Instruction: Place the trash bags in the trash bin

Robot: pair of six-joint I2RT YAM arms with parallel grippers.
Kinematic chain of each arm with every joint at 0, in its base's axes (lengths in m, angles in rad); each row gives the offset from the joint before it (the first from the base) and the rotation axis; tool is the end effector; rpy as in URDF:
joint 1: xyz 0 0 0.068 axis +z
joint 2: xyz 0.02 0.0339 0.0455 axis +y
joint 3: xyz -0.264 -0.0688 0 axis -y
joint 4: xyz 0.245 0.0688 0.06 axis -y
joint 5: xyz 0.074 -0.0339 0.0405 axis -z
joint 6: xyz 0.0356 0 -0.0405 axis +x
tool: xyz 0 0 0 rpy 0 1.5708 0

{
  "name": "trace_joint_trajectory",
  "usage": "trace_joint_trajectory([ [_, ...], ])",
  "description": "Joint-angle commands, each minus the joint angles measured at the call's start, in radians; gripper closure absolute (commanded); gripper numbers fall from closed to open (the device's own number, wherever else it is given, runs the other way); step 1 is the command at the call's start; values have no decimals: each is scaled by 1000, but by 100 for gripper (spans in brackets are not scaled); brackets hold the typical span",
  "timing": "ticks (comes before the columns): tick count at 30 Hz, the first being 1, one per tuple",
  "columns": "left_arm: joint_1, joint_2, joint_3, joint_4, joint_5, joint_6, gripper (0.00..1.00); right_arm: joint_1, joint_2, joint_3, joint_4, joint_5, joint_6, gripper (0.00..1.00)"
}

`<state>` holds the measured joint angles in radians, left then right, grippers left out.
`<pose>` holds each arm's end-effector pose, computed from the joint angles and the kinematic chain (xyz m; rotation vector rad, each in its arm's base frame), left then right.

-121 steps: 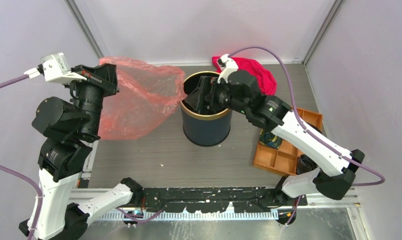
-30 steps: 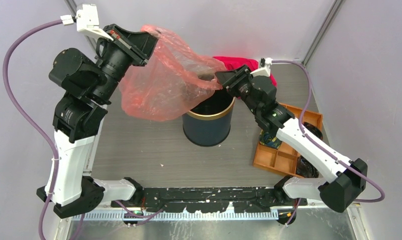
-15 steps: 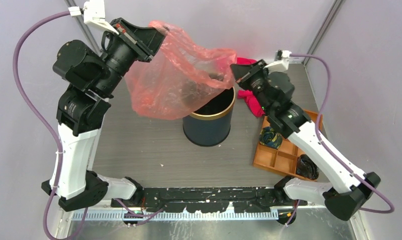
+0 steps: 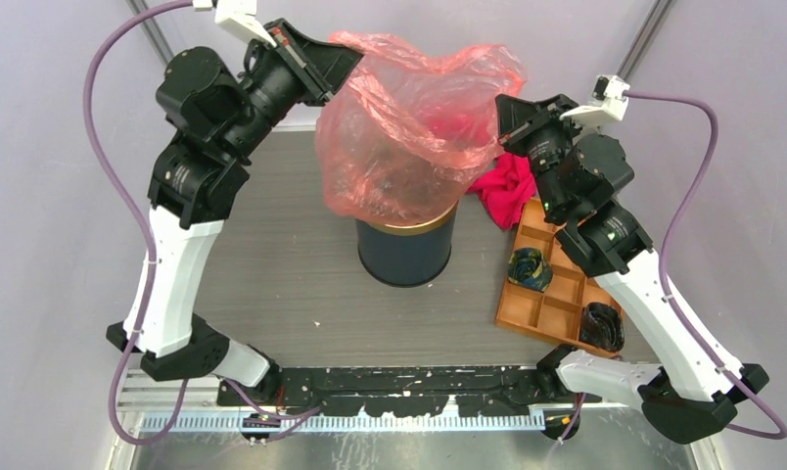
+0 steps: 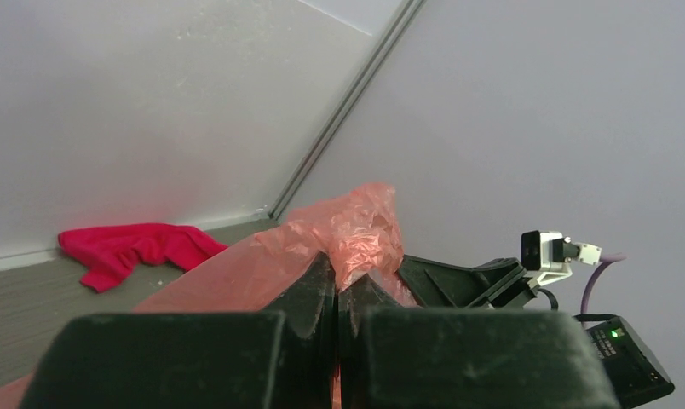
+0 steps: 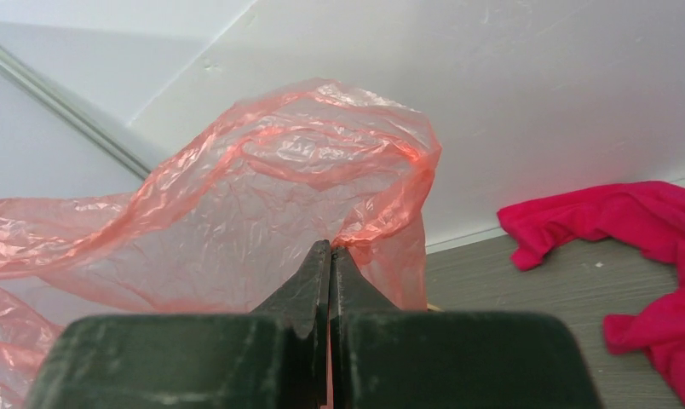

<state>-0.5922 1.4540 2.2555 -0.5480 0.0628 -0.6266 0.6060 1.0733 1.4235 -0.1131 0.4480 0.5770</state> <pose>0.1834 -0.1261 0.6209 0.0327 1.3977 -1.0691 0.1787 0.1050 0.5108 0.3675 1.3423 0.6942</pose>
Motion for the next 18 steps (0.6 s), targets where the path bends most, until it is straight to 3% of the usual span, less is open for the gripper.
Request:
trace_joint_trajectory([
  [1, 39, 34, 14, 26, 93, -44, 100, -7, 4, 47, -2, 53, -91, 100],
  [7, 149, 80, -56, 138, 259, -186, 99, -8, 9, 75, -6, 76, -127, 99],
  [18, 154, 179, -77, 224, 378, -272, 99, -21, -20, 93, -61, 110, -183, 99],
])
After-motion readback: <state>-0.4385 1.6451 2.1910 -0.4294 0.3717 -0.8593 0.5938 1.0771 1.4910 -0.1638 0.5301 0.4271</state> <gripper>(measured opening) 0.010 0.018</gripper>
